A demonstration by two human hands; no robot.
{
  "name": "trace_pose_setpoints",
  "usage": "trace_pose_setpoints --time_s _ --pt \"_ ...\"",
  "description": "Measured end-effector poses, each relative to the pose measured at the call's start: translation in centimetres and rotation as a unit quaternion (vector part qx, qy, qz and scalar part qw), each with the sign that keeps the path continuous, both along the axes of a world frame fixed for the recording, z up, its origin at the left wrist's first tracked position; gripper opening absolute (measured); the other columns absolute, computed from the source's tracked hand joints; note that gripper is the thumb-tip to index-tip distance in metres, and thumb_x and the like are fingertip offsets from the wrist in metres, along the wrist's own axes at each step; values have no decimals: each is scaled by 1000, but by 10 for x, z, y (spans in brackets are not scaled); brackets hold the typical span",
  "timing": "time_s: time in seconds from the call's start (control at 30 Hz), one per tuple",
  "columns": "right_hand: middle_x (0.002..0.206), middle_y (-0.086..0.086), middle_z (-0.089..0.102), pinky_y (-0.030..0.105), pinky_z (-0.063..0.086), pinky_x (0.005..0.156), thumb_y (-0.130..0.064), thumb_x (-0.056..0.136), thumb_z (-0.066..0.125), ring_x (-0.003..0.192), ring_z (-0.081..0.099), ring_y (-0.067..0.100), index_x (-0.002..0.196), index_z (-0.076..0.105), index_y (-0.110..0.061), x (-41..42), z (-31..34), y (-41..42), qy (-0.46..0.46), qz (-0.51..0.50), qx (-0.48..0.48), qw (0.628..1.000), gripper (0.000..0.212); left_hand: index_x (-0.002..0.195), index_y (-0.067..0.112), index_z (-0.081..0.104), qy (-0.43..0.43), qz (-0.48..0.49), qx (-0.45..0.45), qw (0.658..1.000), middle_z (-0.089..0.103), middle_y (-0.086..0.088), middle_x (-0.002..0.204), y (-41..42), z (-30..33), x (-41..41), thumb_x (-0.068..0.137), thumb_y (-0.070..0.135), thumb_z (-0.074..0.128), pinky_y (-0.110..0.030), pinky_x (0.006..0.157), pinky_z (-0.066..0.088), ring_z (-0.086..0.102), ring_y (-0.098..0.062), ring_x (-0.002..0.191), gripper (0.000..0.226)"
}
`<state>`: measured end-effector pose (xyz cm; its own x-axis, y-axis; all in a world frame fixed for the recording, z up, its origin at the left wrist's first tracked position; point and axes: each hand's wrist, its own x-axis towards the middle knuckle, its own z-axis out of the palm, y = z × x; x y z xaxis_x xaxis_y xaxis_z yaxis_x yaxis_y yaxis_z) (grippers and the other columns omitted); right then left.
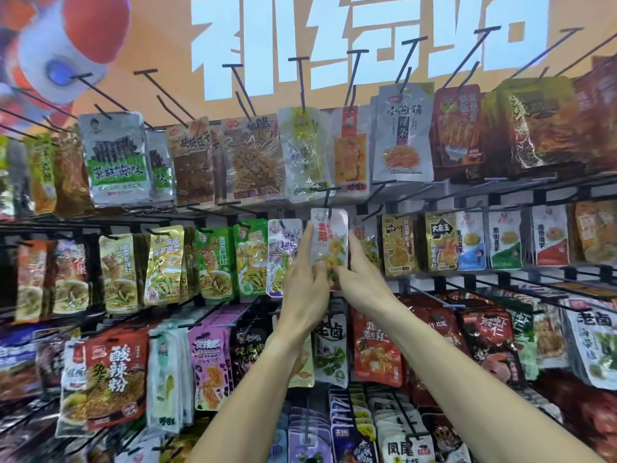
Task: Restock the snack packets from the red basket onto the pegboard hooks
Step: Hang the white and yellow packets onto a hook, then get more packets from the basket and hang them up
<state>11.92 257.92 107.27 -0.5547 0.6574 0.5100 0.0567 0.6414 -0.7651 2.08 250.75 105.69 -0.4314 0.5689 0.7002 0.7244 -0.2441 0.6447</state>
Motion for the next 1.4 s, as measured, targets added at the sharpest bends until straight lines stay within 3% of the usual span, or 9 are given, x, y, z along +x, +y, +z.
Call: trace_pose_setpoints --time_s 0.1,0.23,0.37,0.5,0.77,1.0,1.17,1.27,1.4 --pt "149 -10 50 18 27 100 -6 107 43 143 42 14 161 27 -29 6 -1 -5 -5 -7 -2 1000 61 166 48 11 -1 -6 -9 1000 22 21 170 -1 1 2 113 15 41 -28 125 24 29 -7 155 68" --pt "158 -2 44 17 26 94 -7 109 42 134 41 8 162 26 -23 14 1 -13 -12 3 1 1000 57 168 40 8 -42 2 -24 999 13 16 174 -5 2 2 115 21 38 -31 124 20 21 -10 158 64" --pt "165 -5 34 18 24 101 -14 110 41 149 32 14 163 22 -25 21 2 -14 -3 17 -4 1000 58 169 33 10 -52 10 -3 999 15 14 174 -3 2 6 115 31 36 -36 130 18 17 -8 160 60" --pt "172 -8 15 33 16 124 -33 111 41 158 14 14 166 10 -28 23 -3 -13 6 23 -14 1000 63 169 33 9 -37 31 5 999 14 14 175 -5 -2 6 114 42 38 -44 131 21 17 -10 160 63" --pt "171 -9 20 37 18 126 -42 109 46 157 19 12 166 14 -31 38 -21 -13 25 32 10 999 66 168 24 23 0 81 -6 997 27 9 172 -13 -21 15 114 33 41 -21 117 17 22 -11 159 57" --pt "170 -9 24 40 21 128 -43 108 47 156 23 11 165 15 -33 83 -44 -8 18 43 14 999 66 168 22 22 10 136 29 990 28 6 172 -23 -28 37 113 40 39 -35 128 24 27 -12 158 60" --pt "168 -15 27 34 24 126 -44 107 50 153 25 2 165 22 -32 153 -98 -13 7 26 49 998 65 166 26 29 136 185 31 973 25 6 173 -38 -95 101 111 33 50 -26 129 12 17 -11 161 59" --pt "167 -17 26 24 22 122 -46 107 51 152 22 -1 164 23 -32 205 -163 -18 -41 8 45 998 66 164 29 36 147 131 -38 980 26 5 172 -42 -167 161 111 35 52 -16 125 12 18 -11 160 55" --pt "166 -14 30 26 27 117 -47 105 53 151 27 5 161 27 -35 289 -282 -22 -130 -24 -41 990 63 161 35 40 84 35 -189 978 27 9 170 -47 -288 233 110 44 50 -28 126 23 21 -10 159 52"
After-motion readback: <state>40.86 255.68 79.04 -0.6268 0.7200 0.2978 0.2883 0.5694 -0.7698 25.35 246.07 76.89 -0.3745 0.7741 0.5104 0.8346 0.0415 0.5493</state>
